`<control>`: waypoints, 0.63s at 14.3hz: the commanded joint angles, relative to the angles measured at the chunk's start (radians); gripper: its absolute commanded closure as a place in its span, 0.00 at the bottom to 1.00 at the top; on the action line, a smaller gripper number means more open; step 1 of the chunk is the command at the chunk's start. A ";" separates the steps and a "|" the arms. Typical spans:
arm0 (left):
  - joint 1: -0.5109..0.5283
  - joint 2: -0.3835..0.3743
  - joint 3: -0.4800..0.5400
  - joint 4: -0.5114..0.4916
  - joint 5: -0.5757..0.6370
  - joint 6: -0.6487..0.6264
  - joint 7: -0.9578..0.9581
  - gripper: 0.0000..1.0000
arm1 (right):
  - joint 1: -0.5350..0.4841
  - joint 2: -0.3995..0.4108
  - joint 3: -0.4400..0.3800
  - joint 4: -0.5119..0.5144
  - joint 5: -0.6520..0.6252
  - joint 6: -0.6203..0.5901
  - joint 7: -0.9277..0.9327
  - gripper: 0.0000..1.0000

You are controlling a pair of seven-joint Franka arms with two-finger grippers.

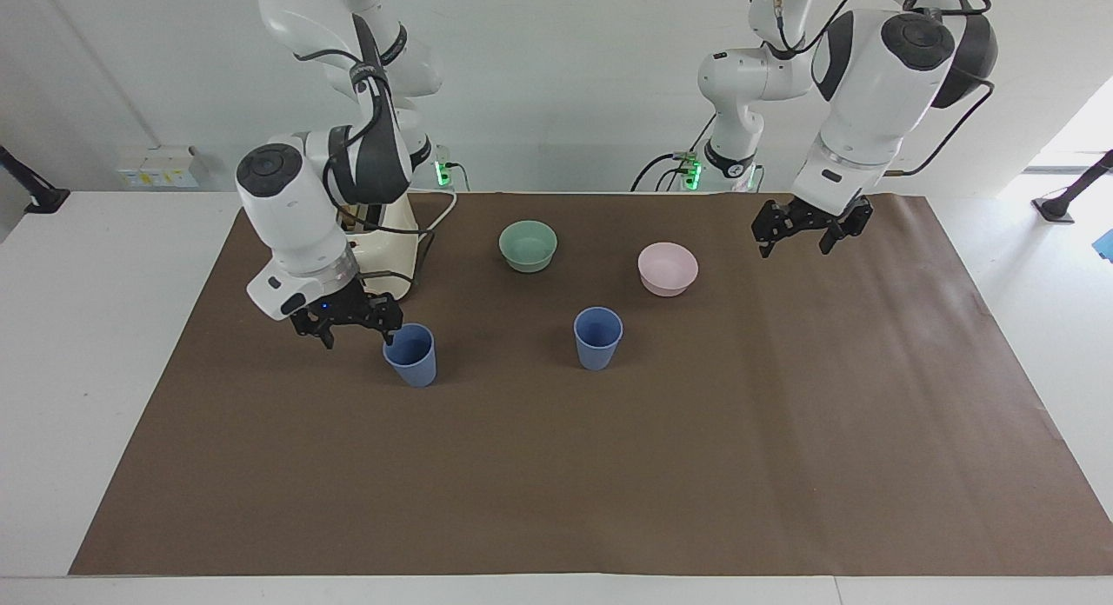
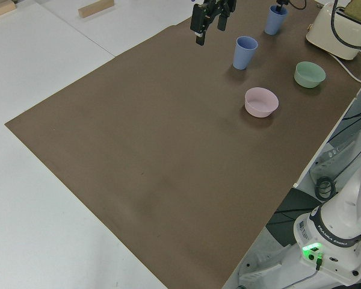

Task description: Stack blue cups with both arms

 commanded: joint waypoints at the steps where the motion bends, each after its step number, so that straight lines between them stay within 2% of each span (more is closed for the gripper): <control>1: -0.004 -0.018 -0.003 -0.002 -0.014 -0.019 0.021 0.00 | -0.003 -0.023 0.005 -0.031 0.015 0.021 -0.008 0.00; 3: -0.062 -0.021 0.056 -0.008 -0.012 -0.027 0.025 0.00 | 0.005 -0.023 0.005 -0.031 0.015 0.023 -0.017 0.00; 4: -0.120 -0.023 0.125 -0.008 -0.012 -0.025 0.026 0.00 | 0.011 -0.023 0.005 -0.031 0.015 0.023 -0.019 0.27; 5: -0.155 -0.026 0.162 -0.011 -0.012 -0.024 0.028 0.00 | 0.011 -0.023 0.005 -0.031 0.015 0.023 -0.019 0.66; 6: -0.163 -0.029 0.169 -0.014 -0.012 -0.027 0.028 0.00 | 0.011 -0.023 0.005 -0.030 0.015 0.023 -0.014 1.00; 9: -0.169 -0.029 0.170 -0.015 -0.012 -0.025 0.025 0.00 | 0.022 -0.021 0.005 -0.028 0.013 0.023 -0.018 1.00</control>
